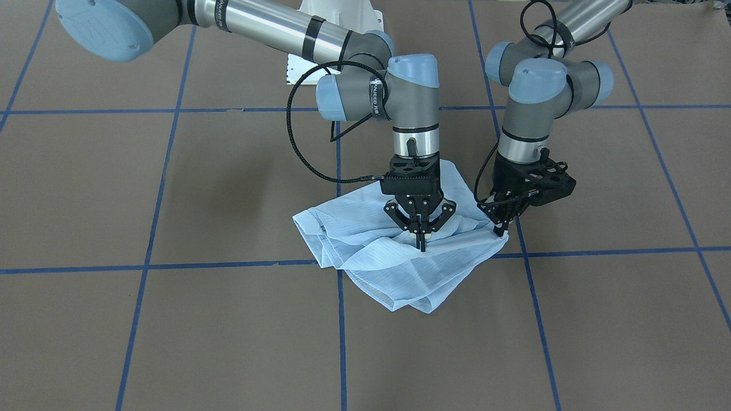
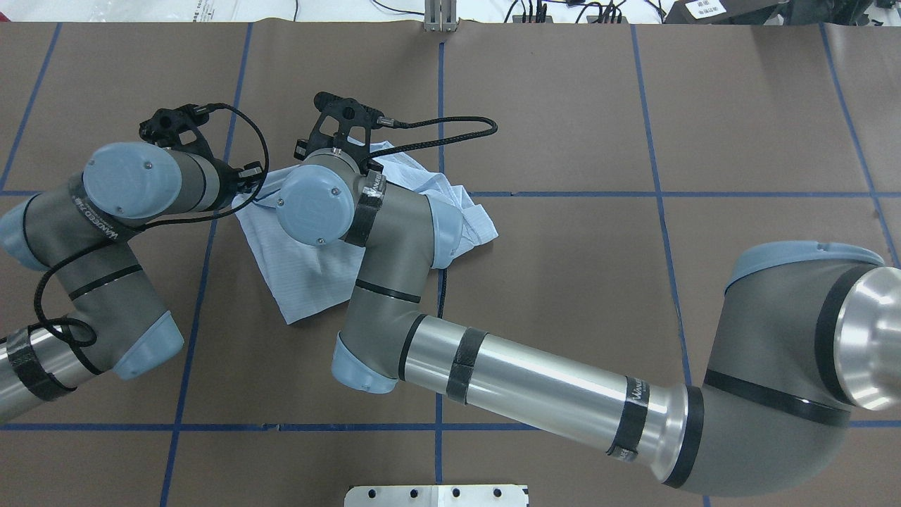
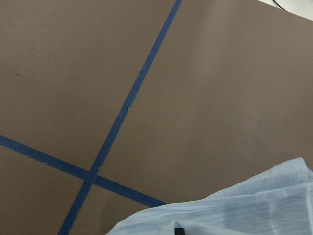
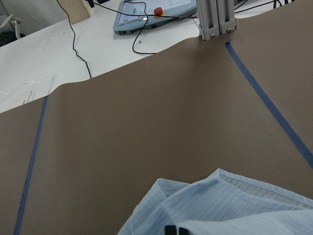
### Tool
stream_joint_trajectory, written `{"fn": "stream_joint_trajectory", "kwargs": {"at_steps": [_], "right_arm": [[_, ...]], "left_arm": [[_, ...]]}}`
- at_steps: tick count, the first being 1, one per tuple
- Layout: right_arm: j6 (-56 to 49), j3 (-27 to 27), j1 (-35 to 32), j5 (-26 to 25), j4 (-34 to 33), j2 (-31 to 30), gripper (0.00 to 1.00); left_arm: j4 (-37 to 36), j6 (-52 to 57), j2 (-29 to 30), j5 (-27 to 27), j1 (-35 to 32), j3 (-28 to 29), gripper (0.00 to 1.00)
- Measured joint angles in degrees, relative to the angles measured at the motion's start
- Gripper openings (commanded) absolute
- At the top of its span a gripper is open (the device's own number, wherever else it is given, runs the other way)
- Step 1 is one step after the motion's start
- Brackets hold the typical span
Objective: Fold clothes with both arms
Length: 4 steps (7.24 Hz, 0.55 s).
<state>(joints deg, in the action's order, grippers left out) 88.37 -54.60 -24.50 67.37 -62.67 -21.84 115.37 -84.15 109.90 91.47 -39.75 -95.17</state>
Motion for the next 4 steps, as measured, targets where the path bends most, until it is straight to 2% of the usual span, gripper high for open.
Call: {"fn": "stream_joint_trajectory", "kwargs": {"at_steps": [1, 4], "right_arm": [[-0.44, 1.48, -0.07, -0.13, 0.69, 0.91, 0.99], [-2.35, 2.99, -0.83, 1.78, 1.2, 3.68, 1.0]], "left_arm": [[1.94, 1.55, -0.53, 0.05, -0.07, 1.21, 0.99], [3.5, 8.95, -1.62, 2.84, -0.81, 0.1, 1.0]]}}
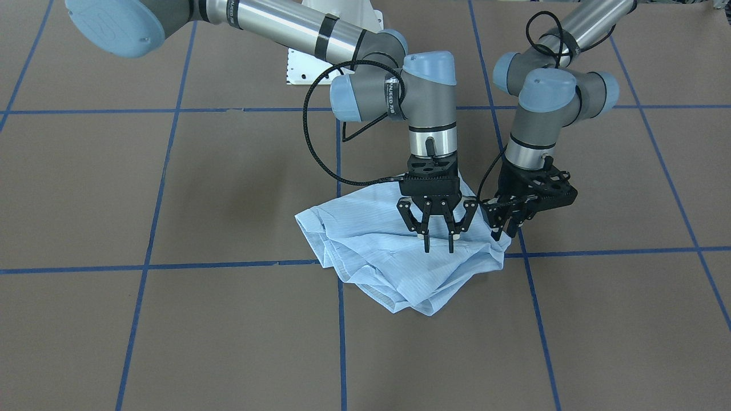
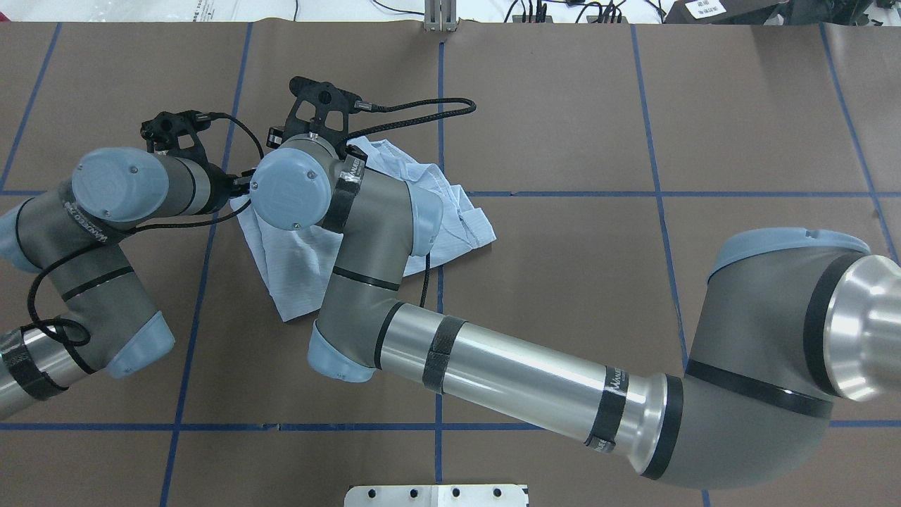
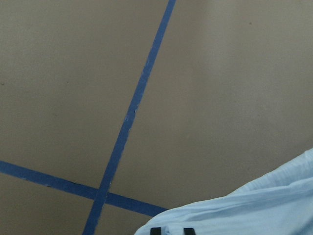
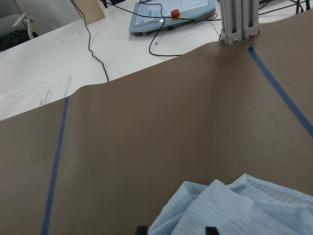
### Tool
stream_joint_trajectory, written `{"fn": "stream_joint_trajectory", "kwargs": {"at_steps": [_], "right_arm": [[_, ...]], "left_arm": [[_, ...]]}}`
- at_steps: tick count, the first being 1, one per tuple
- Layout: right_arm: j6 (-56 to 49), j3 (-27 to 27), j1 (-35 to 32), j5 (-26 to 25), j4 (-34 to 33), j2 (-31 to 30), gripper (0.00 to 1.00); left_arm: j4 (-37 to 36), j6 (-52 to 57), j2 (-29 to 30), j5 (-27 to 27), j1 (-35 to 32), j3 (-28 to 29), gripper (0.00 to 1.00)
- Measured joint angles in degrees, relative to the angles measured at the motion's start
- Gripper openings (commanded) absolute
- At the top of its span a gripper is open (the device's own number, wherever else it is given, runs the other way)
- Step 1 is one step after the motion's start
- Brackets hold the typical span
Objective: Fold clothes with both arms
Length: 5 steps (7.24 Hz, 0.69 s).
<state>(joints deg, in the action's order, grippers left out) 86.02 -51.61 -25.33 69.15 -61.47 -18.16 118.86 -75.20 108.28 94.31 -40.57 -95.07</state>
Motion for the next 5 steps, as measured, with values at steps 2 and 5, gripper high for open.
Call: {"fn": "stream_joint_trajectory", "kwargs": {"at_steps": [2, 5], "right_arm": [[-1.97, -1.08, -1.99, 5.1, -0.22, 0.36, 1.0], [-7.47, -12.41, -7.48, 17.7, -14.59, -3.76, 1.0]], "left_arm": [[-0.01, 8.56, -3.9, 5.88, -3.17, -5.32, 1.0], [-0.79, 30.17, -13.94, 19.24, -14.11, -14.79, 1.0]]}}
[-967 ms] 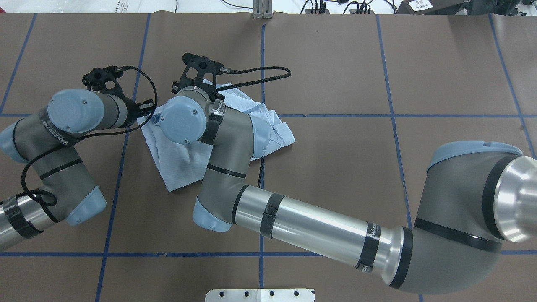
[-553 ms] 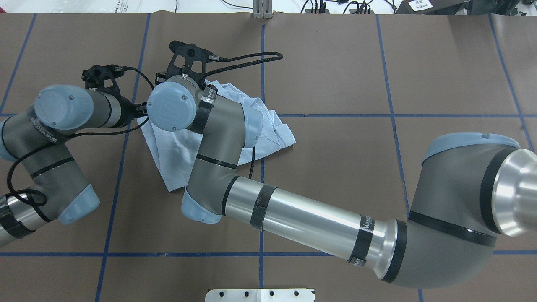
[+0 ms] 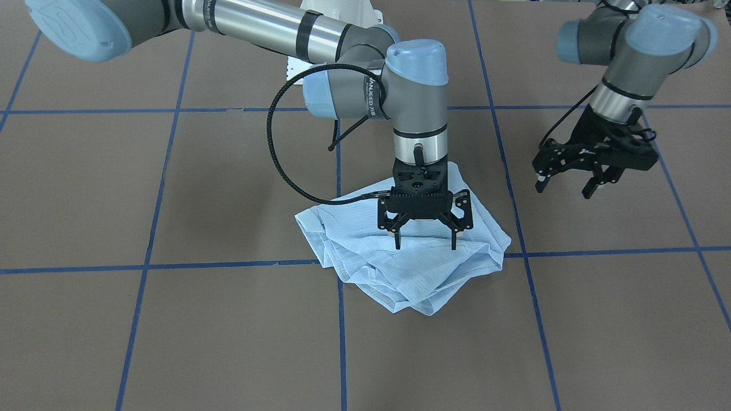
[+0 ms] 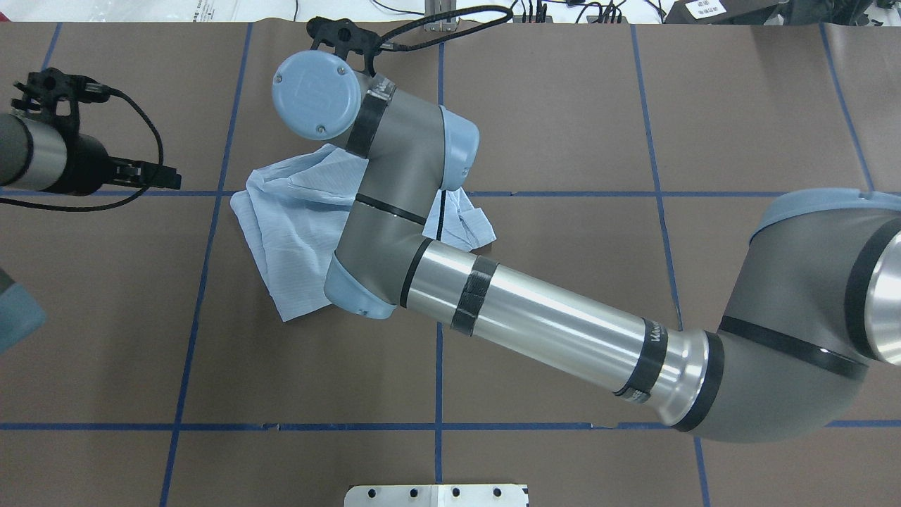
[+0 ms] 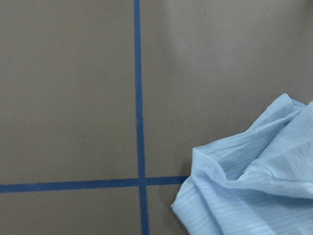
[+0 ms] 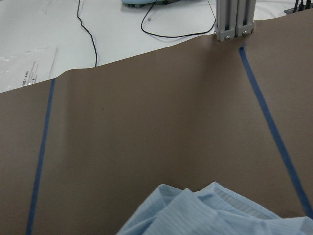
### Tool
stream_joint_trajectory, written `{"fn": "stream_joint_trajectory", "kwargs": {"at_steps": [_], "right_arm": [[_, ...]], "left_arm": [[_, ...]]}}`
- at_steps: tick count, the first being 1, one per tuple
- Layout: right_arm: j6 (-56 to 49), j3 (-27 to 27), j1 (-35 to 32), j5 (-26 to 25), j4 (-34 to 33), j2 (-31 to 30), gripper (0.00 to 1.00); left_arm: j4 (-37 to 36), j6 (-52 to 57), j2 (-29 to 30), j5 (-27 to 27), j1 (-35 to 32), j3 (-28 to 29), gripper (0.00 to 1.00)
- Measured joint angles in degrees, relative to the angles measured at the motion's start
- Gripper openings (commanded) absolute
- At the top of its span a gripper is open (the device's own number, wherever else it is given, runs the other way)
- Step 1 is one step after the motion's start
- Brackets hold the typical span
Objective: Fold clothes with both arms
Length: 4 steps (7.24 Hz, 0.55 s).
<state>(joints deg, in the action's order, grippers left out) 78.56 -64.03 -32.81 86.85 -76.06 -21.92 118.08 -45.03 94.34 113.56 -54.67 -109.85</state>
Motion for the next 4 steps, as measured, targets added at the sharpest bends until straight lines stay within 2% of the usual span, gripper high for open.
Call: {"fn": "stream_joint_trajectory", "kwargs": {"at_steps": [2, 4], "right_arm": [[-10.05, -14.34, -7.08, 11.34, -13.61, -8.87, 1.0], [-28.32, -29.55, -17.79, 22.39, -22.42, -23.23, 1.0]], "left_arm": [[-0.61, 17.89, -7.11, 6.46, -8.41, -2.53, 1.0], [-8.08, 38.82, -10.87, 11.07, -19.98, -2.78, 1.0]]}}
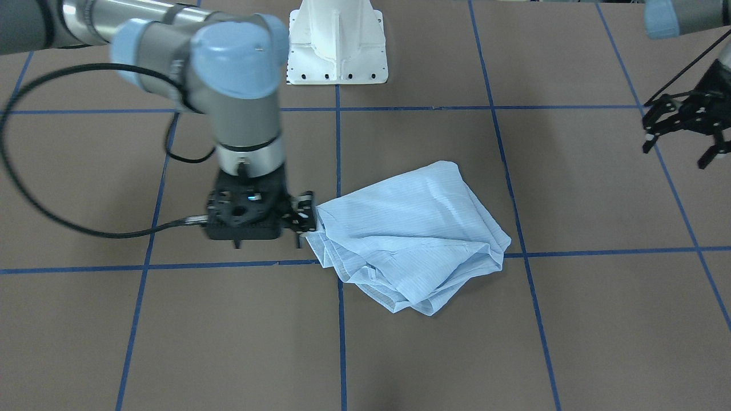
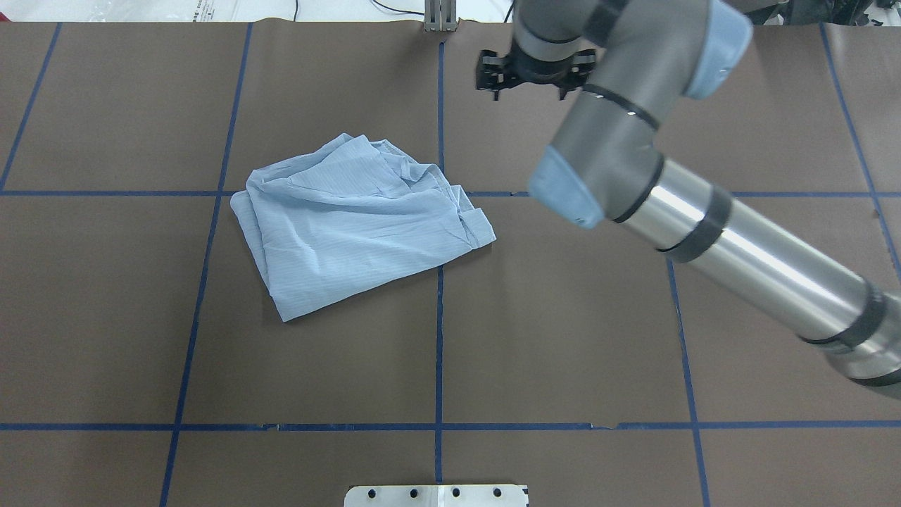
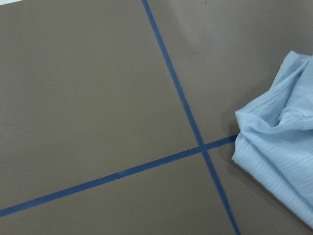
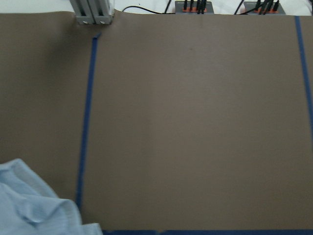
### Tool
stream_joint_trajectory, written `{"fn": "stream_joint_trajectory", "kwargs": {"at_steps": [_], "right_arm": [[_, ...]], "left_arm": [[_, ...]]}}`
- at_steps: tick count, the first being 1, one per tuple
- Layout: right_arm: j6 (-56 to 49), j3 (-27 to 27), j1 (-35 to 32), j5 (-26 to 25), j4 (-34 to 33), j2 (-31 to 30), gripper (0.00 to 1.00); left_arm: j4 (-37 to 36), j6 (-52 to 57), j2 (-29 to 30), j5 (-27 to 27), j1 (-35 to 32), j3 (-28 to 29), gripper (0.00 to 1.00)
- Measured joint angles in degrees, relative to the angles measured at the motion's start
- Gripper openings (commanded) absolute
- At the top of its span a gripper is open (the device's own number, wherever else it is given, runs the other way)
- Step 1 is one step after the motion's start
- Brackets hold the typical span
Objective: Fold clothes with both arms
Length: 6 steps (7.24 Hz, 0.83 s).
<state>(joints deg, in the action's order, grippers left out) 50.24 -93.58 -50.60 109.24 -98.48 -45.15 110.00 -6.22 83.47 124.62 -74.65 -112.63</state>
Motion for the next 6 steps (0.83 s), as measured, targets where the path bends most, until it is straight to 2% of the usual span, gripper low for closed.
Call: {"fn": "stream_joint_trajectory", "kwargs": {"at_steps": [2, 4, 6], "right_arm": [[-22.92, -8.78, -12.58, 9.17, -4.7, -14.38, 1.0], [-41.12, -10.42, -23.4, 15.75, -5.12, -27.14, 1.0], [-51.62, -10.19, -30.69, 18.48, -4.75, -40.26, 1.0]], "left_arm": [[-10.89, 13.97, -1.45, 1.12, -10.55, 0.38, 1.0], [-14.2, 16.67, -3.22, 1.29, -14.56, 3.0, 1.0], [-17.84, 16.86, -4.0, 3.86, -16.4, 6.01, 1.0]]}}
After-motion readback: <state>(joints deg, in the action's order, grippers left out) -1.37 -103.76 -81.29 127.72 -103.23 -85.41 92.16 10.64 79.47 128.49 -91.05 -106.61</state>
